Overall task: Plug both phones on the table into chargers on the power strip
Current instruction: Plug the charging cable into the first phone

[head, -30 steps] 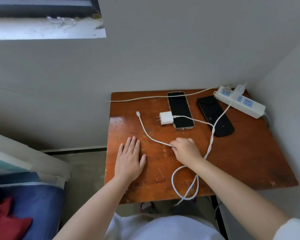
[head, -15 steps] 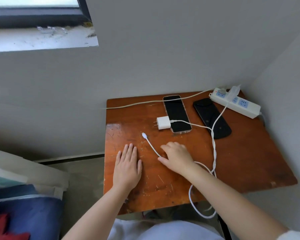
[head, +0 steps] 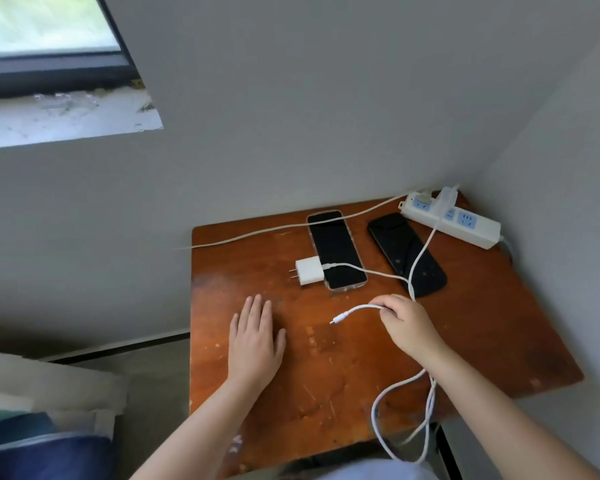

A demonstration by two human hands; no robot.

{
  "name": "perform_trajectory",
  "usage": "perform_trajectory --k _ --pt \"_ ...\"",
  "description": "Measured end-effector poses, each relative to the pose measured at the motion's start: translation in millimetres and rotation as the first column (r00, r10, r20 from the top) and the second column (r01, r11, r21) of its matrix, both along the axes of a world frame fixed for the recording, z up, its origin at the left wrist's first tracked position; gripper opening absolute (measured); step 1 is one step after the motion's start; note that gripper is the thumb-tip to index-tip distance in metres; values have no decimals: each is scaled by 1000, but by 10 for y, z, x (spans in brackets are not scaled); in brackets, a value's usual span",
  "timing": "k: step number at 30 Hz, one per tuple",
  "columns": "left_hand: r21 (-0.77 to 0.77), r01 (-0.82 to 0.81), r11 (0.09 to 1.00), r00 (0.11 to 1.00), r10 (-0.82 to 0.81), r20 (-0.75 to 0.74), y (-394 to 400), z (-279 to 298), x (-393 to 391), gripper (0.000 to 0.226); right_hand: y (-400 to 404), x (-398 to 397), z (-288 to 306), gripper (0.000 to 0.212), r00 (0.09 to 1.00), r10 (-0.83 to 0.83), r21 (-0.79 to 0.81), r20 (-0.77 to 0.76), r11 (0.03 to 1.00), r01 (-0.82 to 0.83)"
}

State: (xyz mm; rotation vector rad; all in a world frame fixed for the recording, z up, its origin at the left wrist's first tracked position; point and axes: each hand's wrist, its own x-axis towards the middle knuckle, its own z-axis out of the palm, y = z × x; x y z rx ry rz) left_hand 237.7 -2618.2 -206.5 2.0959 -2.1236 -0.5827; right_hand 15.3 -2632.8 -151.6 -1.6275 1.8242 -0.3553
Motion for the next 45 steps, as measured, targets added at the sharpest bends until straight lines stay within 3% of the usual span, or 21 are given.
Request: perform_trajectory --k 6,10,14,16,19,23,27,30,35,40,42,45 --pt "54 149 987 987 -152 51 -862 220 -647 59 -138 -209 152 30 999 -22 -42 -32 999 21" --pt "111 223 969 969 -233 85 -984 328 -698 56 -282 -310 222 26 997 -42 -114 -58 993 36" --pt "240 505 829 830 -543 128 -664 403 -569 59 -418 -340 257 24 995 -35 -133 -92 991 22" --pt "303 570 763 768 -626 132 -481 413 -542 60 -483 -305 260 22 993 12 -96 -121 995 -23" --pt "339 564 753 765 -631 128 -358 423 -532 60 -551 -251 254 26 976 103 9 -190 995 -103" --pt "243 440 864 880 -469 72 -523 439 -556 46 -517 -266 217 31 935 246 88 -254 969 -231" --pt "167 412 896 880 -438 183 -924 415 -696 55 -381 -271 107 30 857 353 109 -374 935 -338" --pt "216 570 792 725 -610 321 -1191 441 -877 74 -316 -249 7 26 821 386 174 -421 923 -345" --pt "417 767 488 292 -843 451 -1444 415 -1122 85 -319 -250 -139 25 813 395 174 -428 919 -354" --pt "458 836 301 77 -892 445 -1598 471 -1243 87 -429 -305 -146 25 904 249 60 -348 968 -244" --pt "425 845 326 142 -902 408 -1556 496 -1256 91 -447 -364 -115 23 964 87 -9 -253 996 -93" --pt "316 784 534 463 -843 274 -1441 537 -1119 91 -414 -479 -67 15 994 -48 -151 -96 988 34"
